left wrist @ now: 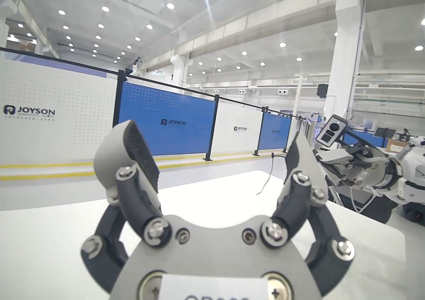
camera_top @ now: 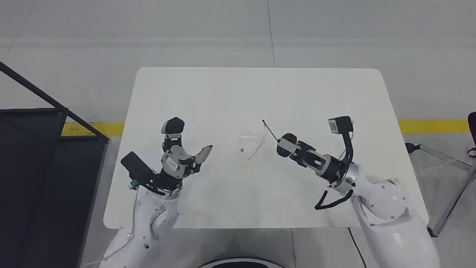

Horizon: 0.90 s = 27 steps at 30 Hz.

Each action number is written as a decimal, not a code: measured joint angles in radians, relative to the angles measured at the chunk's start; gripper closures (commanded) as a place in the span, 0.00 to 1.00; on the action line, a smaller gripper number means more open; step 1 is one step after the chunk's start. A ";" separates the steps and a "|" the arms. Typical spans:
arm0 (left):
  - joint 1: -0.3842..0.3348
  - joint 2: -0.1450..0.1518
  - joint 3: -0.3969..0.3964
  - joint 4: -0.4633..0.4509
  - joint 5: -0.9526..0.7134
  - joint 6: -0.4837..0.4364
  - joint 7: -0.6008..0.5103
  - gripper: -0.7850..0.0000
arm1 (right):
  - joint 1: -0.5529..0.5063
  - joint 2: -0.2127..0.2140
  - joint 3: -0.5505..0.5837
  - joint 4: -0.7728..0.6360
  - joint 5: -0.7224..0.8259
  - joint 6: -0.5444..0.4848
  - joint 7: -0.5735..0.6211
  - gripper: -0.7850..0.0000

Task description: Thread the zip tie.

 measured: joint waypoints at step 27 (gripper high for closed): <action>0.015 -0.006 -0.008 -0.036 -0.054 0.022 -0.050 0.00 | -0.044 -0.014 -0.244 -0.146 -1.102 0.173 -0.274 1.00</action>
